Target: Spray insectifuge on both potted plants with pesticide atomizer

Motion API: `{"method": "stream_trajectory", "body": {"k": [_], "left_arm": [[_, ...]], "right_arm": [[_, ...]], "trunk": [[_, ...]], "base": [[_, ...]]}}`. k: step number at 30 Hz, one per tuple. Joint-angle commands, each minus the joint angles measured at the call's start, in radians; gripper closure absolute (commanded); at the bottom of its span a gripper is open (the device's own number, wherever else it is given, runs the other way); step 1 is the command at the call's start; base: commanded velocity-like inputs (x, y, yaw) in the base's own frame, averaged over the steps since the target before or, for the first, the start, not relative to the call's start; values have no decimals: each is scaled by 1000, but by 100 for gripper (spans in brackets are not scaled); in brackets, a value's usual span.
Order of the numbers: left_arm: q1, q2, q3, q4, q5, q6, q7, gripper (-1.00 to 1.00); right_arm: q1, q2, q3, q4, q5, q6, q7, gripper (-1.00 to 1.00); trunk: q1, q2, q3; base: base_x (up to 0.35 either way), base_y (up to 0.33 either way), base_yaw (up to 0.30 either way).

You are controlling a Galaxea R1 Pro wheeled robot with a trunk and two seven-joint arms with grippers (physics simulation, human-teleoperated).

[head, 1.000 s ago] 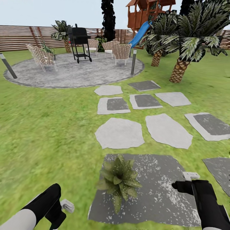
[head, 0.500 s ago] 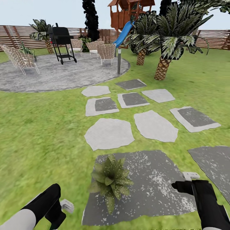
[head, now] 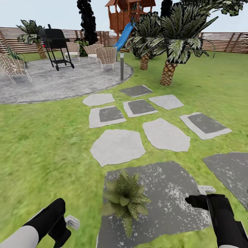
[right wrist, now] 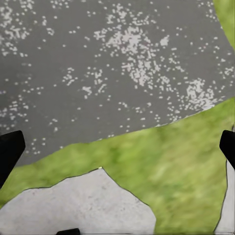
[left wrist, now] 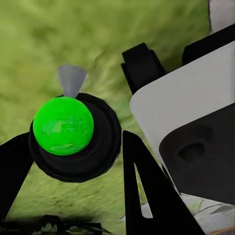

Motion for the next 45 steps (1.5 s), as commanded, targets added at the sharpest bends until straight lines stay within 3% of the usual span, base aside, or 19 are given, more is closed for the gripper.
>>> {"method": "stream_trajectory", "body": {"k": [1,10,14,19,34,45], "left_arm": [[0,1,-4,-2,-9,1,-10,100],[-9,1,-8,-13,-9,1,-10,100],[-72,1,-10,-14,-9,1,-9,100],[-93,0,-12,-14,-9,1,-9,100],[-92,-5,-10,-14,-9,1,-10,100],[-93,-5,-10,-14,-9,2,-12,100]], "right_arm": [[-1,0,-1,-1,10,3,10,-100],[-1,0,-1,-1,10,3,10,-100],[-1,0,0,-1,10,3,10,-100],[-1,0,0,-1,10,3,10,-100],[-1,2,3,-1,11,3,10,-100],[-1,1,0,-1,10,2,10,-100]], "trunk": [[0,0,-1],[0,0,-1],[0,0,-1],[0,0,-1],[0,0,-1],[0,0,-1]], "base": [[6,169,-263],[1,20,-266],[0,0,-267],[0,0,-267],[0,0,-237],[0,0,-28]]}}
